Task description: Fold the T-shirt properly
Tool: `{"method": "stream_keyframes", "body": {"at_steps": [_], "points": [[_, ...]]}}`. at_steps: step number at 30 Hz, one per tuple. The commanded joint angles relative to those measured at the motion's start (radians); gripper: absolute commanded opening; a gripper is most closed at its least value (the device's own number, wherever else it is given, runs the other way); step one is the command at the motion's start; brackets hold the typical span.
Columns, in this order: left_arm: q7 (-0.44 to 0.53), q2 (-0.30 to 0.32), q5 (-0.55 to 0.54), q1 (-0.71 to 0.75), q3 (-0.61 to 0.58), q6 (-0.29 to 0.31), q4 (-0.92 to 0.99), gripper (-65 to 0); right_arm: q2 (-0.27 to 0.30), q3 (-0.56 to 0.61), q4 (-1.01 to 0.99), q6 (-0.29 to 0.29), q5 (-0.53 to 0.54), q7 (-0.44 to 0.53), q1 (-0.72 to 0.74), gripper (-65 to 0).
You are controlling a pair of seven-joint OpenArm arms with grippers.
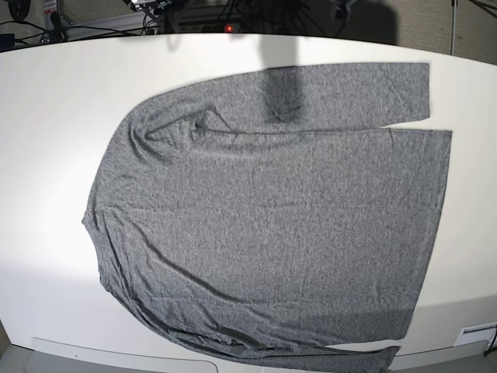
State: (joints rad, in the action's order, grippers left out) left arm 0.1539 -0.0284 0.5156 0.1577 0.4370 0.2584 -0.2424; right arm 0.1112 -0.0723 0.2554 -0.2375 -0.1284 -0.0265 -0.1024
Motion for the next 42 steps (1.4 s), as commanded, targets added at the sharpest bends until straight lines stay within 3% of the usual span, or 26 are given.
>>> {"method": "stream_keyframes", "body": {"at_steps": [1, 14, 17, 25, 28, 35, 42], "points": [[0.005, -0.002, 0.0, 0.006, 0.0, 0.026, -0.003, -44.1, 0.008, -0.003, 0.004, -0.003, 0.001, 0.0, 0.0, -53.5], [0.018, -0.002, -0.045, 0.031, 0.0, 0.041, -0.058, -44.2, 0.017, -0.003, 0.025, -0.021, 0.001, 0.013, -0.03, -53.5], [0.045, -0.002, -0.081, 0.071, 0.0, 0.041, -0.116, -44.2, 0.022, -0.003, 0.06, -0.053, 0.001, 0.032, -0.062, -53.5], [0.056, -0.002, -0.162, 0.234, 0.0, 0.042, -0.36, -44.2, 0.023, -0.003, 0.296, -0.102, 0.002, 0.034, -0.22, -53.5], [0.035, -0.002, -0.162, 0.305, 0.0, 0.042, -0.467, -44.2, 0.028, -0.003, 0.419, -0.151, 0.01, 0.032, -0.299, -53.5], [-0.004, -0.002, -0.214, 0.476, 0.0, 0.155, -0.734, -44.2, 0.085, -0.003, 0.685, -0.249, 0.111, -0.028, -0.481, -53.5], [-0.055, -0.002, -0.214, 0.646, 0.0, 0.225, -1.033, -44.1, 0.182, -0.003, 0.924, -0.361, 0.22, -0.069, -0.673, -53.5]]}}
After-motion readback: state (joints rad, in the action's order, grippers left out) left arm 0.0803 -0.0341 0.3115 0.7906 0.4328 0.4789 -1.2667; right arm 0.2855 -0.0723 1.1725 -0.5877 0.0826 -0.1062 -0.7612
